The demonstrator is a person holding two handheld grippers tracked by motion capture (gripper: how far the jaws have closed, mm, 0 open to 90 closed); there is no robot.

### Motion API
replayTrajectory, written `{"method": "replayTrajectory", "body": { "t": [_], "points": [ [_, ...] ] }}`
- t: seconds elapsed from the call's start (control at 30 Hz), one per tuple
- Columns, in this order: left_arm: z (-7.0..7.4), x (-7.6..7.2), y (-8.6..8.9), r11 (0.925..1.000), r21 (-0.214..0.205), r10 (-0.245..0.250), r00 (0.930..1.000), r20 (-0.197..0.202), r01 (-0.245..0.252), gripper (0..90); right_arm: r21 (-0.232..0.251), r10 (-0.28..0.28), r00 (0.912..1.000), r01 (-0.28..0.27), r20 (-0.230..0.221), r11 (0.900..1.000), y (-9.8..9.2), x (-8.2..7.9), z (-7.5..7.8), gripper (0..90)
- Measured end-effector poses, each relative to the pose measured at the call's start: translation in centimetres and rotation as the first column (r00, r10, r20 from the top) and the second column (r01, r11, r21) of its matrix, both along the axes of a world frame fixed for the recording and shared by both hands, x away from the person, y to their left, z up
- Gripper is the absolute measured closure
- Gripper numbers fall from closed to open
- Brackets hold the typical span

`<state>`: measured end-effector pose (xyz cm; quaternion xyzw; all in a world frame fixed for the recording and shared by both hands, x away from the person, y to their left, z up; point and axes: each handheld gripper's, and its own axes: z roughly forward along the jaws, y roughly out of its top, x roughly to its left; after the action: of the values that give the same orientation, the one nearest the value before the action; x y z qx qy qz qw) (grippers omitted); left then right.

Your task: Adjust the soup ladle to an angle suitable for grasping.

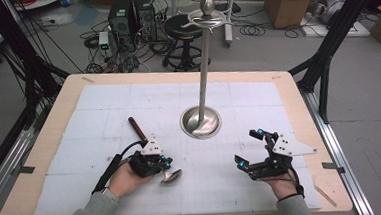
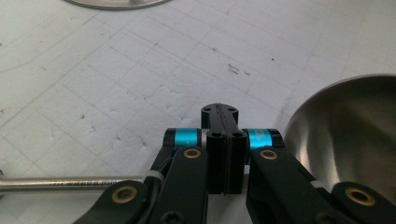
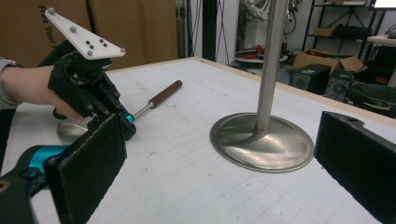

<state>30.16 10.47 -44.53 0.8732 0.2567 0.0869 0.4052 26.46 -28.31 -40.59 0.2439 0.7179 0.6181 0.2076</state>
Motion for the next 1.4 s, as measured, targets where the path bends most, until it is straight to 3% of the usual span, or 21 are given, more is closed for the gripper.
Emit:
{"method": "replayTrajectory", "body": {
  "t": [0.7,0.87,1.03,1.4],
  "points": [
    [0.2,-1.2,0.7,0.9989,0.022,-0.040,0.9992,-0.002,0.040,89.9,-0.002,-0.002,1.0000,0.002,-0.008,1.0000,-0.1,-0.1,0.0,1.3],
    [0.2,-1.5,1.3,0.9985,0.025,-0.048,0.9988,-0.010,0.048,89.9,-0.003,-0.002,1.0000,0.002,-0.007,1.0000,-0.1,-0.1,-0.1,1.3],
    [0.1,-1.8,2.1,0.9988,0.002,-0.049,0.9986,-0.019,0.049,89.9,-0.003,-0.001,1.0000,0.001,-0.001,1.0000,-0.1,0.0,-0.1,1.3],
    [0.2,-2.6,3.1,0.9981,0.013,-0.060,0.9979,-0.026,0.060,89.9,-0.004,0.001,1.0000,-0.001,-0.002,1.0000,-0.1,0.0,-0.1,1.3]
  ]
}}
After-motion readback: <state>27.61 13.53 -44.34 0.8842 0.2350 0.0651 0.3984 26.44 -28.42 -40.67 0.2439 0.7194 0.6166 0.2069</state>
